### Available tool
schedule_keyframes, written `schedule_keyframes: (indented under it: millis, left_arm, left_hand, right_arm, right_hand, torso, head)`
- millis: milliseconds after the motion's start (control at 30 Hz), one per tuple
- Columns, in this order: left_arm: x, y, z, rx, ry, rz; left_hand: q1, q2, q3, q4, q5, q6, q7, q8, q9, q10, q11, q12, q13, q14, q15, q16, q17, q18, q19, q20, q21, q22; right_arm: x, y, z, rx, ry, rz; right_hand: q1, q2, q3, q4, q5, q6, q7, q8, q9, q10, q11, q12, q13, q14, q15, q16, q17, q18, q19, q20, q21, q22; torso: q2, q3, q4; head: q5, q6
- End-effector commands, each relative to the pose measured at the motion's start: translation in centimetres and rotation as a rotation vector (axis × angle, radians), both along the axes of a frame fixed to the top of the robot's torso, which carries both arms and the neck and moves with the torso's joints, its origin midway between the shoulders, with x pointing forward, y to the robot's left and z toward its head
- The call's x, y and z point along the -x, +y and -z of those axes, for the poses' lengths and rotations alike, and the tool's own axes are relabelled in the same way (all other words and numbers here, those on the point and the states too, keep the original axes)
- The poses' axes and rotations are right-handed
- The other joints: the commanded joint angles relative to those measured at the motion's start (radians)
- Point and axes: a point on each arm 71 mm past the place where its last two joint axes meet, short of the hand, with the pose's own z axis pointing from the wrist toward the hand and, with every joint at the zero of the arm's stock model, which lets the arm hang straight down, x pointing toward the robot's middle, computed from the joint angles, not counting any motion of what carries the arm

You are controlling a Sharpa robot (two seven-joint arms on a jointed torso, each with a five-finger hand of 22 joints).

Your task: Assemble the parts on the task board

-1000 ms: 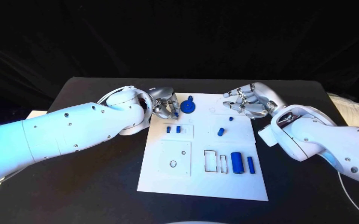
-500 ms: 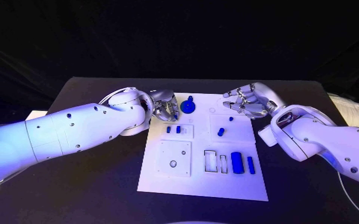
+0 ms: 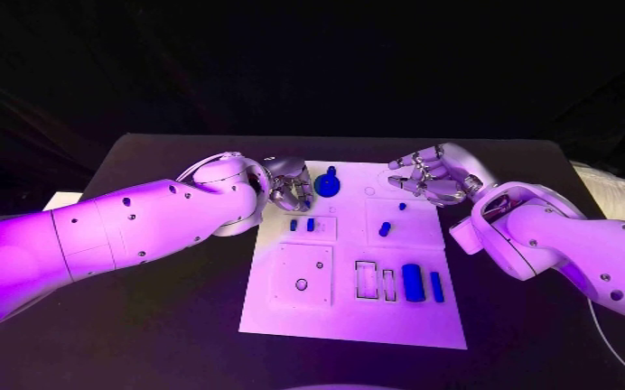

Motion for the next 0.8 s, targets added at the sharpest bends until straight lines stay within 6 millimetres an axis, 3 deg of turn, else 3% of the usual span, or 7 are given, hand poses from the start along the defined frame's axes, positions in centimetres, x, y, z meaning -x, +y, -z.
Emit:
schedule_keyframes:
  millis: [33, 467, 667, 800]
  left_arm:
    - [0.12, -0.18, 0.26, -0.027, 0.021, 0.013]
    - [0.11, -0.16, 0.41, -0.04, 0.034, 0.008]
    - [0.1, -0.13, 0.43, -0.04, 0.035, 0.004]
    - [0.08, -0.02, 0.5, -0.045, 0.043, -0.003]
  left_hand:
    - [-0.011, -0.002, 0.003, -0.003, -0.001, 0.007, 0.001, -0.004, -0.001, 0.005, -0.001, -0.005, 0.001, 0.02, 0.003, 0.007, -0.001, -0.019, 0.003, 0.004, 0.004, 0.022]
    - [-0.023, -0.009, 0.002, -0.005, -0.001, -0.006, 0.007, -0.02, -0.008, -0.005, 0.005, -0.024, -0.001, 0.019, 0.006, 0.008, -0.006, -0.02, 0.002, 0.005, 0.003, 0.024]
    - [-0.036, -0.021, 0.003, -0.007, -0.001, -0.043, 0.016, -0.047, -0.021, -0.016, 0.013, -0.039, -0.002, 0.017, 0.012, 0.007, -0.014, -0.02, 0.001, 0.01, 0.001, 0.025]
    - [-0.043, -0.029, 0.011, -0.009, -0.001, -0.098, 0.022, -0.057, -0.04, -0.036, 0.02, -0.043, -0.004, 0.015, 0.018, 0.007, -0.023, -0.019, -0.001, 0.015, -0.005, 0.023]
  right_arm:
    - [0.06, 0.11, -0.01, -0.003, -0.003, -0.011]
    - [0.04, 0.09, 0.01, -0.003, -0.002, -0.011]
    - [0.03, 0.09, 0.03, -0.002, -0.001, -0.011]
    - [0.04, 0.08, 0.03, 0.001, -0.003, -0.012]
  right_hand:
    - [0.003, -0.008, 0.005, -0.001, 0.003, 0.001, 0.003, 0.003, 0.0, -0.001, -0.001, -0.004, -0.001, 0.04, -0.007, -0.003, -0.001, 0.006, -0.004, -0.002, -0.005, -0.001]
    - [0.002, -0.009, 0.006, 0.001, 0.006, 0.001, 0.002, 0.002, 0.0, 0.0, -0.001, -0.007, -0.005, 0.039, -0.007, -0.006, -0.003, 0.007, -0.005, -0.002, -0.008, -0.005]
    - [0.002, -0.009, 0.006, 0.001, 0.006, 0.001, 0.002, 0.002, 0.0, 0.0, -0.001, -0.007, -0.005, 0.039, -0.007, -0.006, -0.003, 0.007, -0.005, -0.002, -0.008, -0.005]
    - [0.002, -0.009, 0.007, 0.001, 0.006, 0.001, 0.002, 0.002, 0.0, 0.0, -0.001, -0.009, -0.007, 0.039, -0.007, -0.007, -0.005, 0.007, -0.005, -0.002, -0.008, -0.005]
  torso:
    - [0.0, 0.0003, 0.0005]
    - [0.0, -0.0005, 0.0001]
    - [0.0, 0.0001, 0.0004]
    - [-0.001, -0.0002, 0.0]
  head:
    - [0.0, -0.001]
    - [0.001, -0.001]
    - [0.001, -0.002]
    - [0.001, -0.002]
